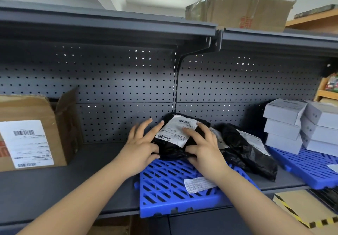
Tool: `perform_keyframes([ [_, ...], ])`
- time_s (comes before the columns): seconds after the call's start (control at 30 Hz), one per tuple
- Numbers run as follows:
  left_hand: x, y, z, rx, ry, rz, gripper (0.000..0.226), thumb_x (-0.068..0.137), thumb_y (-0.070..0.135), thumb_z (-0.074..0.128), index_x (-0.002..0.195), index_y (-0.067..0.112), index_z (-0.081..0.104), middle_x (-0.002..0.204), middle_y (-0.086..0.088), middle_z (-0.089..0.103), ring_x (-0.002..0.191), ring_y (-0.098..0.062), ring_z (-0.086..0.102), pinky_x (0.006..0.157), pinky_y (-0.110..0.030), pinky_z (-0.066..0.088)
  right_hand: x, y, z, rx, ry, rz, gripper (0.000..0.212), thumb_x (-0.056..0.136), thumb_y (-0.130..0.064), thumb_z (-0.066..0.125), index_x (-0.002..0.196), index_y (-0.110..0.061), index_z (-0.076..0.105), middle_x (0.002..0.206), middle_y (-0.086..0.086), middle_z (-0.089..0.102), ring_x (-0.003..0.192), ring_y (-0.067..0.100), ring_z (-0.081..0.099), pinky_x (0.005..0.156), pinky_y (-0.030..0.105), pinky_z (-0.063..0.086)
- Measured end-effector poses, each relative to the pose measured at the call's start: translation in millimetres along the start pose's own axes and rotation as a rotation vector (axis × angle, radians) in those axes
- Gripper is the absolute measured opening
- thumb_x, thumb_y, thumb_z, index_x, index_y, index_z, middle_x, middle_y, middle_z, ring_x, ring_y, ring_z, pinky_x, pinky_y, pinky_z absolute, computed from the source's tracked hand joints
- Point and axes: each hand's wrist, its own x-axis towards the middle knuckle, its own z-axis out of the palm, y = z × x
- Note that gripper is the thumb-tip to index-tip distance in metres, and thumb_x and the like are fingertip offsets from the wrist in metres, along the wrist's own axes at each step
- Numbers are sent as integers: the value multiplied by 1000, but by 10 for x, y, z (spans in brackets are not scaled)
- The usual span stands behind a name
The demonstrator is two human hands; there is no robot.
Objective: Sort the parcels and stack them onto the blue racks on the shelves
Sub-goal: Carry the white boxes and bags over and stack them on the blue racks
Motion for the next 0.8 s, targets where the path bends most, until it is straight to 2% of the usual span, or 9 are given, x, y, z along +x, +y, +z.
perform_keyframes([
  [0.07,-78,137,-66,16,7,-29,13,76,36,77,69,28,69,159,2,19,144,-32,4,110,-60,13,-19,44,-33,29,7,1,20,61,-10,82,66,-25,68,145,-7,44,138,37,18,102,47,25],
  [0.13,-144,311,-115,71,32,-33,15,73,38,79,67,29,69,158,0,23,143,-35,10,110,-54,11,-56,104,-59,81,31,22,23,60,-10,83,67,-26,69,144,-6,46,137,36,20,100,54,30],
  [0.3,-215,618,-133,195,88,-91,18,63,41,84,63,30,69,154,-2,30,139,-37,20,107,-53,14,-198,214,-40,120,-12,46,26,56,-10,84,70,-28,71,140,-2,51,134,36,21,95,60,35],
  [0.47,-213,777,-124,288,47,-160,21,57,41,86,60,29,69,151,-4,38,138,-37,24,105,-59,18,-251,260,-32,143,-81,71,32,67,-11,75,89,-34,74,147,1,43,135,35,13,93,59,31],
  [0.57,-198,849,-168,363,-13,-220,24,56,45,84,58,30,66,147,-5,44,136,-36,26,103,-61,18,-274,256,-86,137,-140,60,35,78,-13,65,104,-36,71,155,-1,29,137,32,3,101,58,22],
  [0.67,-161,930,-253,304,-18,-220,26,66,62,64,73,37,61,145,2,45,138,-32,23,107,-60,11,-325,291,-215,183,-216,-16,44,80,-11,58,115,-37,62,158,-11,15,142,26,-4,107,50,15],
  [0.73,-41,1053,-296,233,-5,-167,34,72,66,53,96,42,59,143,7,46,138,-29,25,108,-60,8,-365,370,-374,270,-194,-93,45,77,-13,64,114,-39,59,156,-16,19,143,22,4,105,44,17],
  [0.8,172,1212,-295,206,5,-117,46,75,65,51,115,43,53,140,8,48,137,-27,25,109,-57,6,-404,518,-533,302,-99,-121,47,74,-14,71,112,-38,58,150,-15,33,139,23,18,103,42,21],
])
